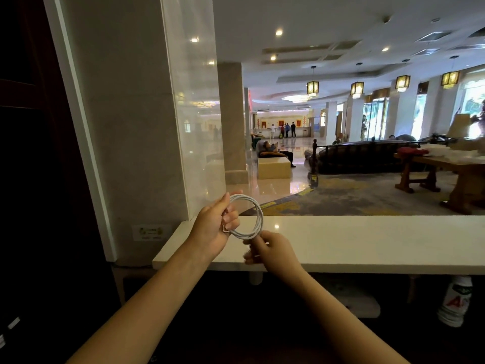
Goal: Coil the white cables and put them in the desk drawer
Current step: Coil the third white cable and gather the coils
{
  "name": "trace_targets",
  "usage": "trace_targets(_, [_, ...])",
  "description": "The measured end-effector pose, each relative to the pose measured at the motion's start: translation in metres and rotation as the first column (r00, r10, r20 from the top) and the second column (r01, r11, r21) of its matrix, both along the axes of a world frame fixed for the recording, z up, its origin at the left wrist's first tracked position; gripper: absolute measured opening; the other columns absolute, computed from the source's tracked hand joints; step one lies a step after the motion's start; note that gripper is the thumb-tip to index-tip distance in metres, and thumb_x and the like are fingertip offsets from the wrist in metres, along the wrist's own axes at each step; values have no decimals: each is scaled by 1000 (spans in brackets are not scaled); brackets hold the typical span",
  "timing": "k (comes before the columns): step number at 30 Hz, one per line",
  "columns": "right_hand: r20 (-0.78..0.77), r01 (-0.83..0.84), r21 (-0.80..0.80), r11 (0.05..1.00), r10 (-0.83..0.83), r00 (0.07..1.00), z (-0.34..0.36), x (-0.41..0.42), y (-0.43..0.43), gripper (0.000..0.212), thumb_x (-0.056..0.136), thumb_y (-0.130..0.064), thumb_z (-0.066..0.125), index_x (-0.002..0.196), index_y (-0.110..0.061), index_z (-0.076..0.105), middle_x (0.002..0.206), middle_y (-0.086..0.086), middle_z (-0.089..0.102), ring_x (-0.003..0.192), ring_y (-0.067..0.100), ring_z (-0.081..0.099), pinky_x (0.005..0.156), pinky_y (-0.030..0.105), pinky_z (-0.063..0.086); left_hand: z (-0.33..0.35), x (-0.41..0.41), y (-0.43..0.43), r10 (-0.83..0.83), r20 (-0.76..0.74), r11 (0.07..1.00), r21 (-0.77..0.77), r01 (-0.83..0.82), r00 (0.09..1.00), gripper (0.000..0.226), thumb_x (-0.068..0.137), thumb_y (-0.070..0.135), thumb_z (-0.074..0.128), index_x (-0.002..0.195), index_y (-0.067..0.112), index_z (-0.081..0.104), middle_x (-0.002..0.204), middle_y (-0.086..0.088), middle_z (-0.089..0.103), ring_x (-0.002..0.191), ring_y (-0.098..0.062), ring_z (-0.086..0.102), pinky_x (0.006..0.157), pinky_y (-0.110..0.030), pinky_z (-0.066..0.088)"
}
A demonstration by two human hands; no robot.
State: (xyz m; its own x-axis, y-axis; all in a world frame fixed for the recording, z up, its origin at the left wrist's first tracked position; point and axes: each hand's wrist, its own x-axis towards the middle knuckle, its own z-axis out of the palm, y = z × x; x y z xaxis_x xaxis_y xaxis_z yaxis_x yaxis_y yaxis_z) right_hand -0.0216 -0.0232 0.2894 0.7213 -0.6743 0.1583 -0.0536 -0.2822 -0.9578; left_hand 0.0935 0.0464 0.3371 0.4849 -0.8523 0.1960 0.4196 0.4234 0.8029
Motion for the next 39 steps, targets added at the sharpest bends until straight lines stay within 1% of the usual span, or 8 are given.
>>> trace_targets(7, [506,-284,535,796,-33,862,12,-1,10,20,89,-5,48,88,0,67,85,21,74,89,29,71,75,31,60,-7,2,0,175,267,977,70,-200,948,26,99,15,35,103,13,61,55,2,39,42,-5,37,42,-17,35])
trace_targets(10, [544,-329,577,747,-51,838,14,1,13,16,88,-9,52,92,1,64,86,19,74,87,28,72,73,31,60,-9,-1,-1,275,505,916,120,-382,818,28,100,22,33,118,16,54,57,1,40,51,-9,38,52,-22,39])
trace_targets(13, [496,-207,482,852,-71,865,12,2,16,13,87,-11,60,95,-2,65,89,17,74,89,26,72,74,27,59,-9,-4,-3,321,621,862,121,-492,715,36,100,26,32,131,17,47,66,-3,45,61,-13,43,62,-25,43])
trace_targets(17, [491,-126,559,820,-205,846,12,8,17,8,87,-1,57,93,-1,63,76,14,73,79,23,72,73,28,59,-10,-10,-5,356,753,780,87,-620,554,38,100,27,31,132,17,48,118,-20,58,111,-34,54,94,-39,48])
trace_targets(20, [478,-196,637,745,-183,859,12,12,14,8,88,0,55,90,-3,62,65,8,73,72,19,72,73,30,57,-13,-7,-7,377,763,760,68,-646,525,35,99,25,32,127,19,52,124,-10,58,113,-32,53,94,-38,47])
trace_targets(25, [528,-348,675,650,-97,843,8,19,7,23,86,6,42,100,-3,58,52,5,63,68,23,69,71,35,55,-20,4,-9,336,678,806,151,-572,654,28,98,21,37,120,25,54,87,0,57,77,-14,55,61,-20,48])
trace_targets(29, [552,-347,628,696,-86,829,7,22,-4,36,79,7,35,104,-4,58,46,3,52,63,21,56,71,36,55,-20,5,-11,202,588,866,267,-424,783,22,96,24,42,114,22,55,87,-3,60,80,-15,59,63,-24,50])
trace_targets(39, [518,-300,315,901,102,849,4,18,-7,31,86,-1,53,118,2,52,102,23,64,88,29,66,78,36,56,-23,2,-6,34,662,868,352,-350,749,53,93,52,26,126,20,53,113,-9,65,103,-28,62,80,-35,52])
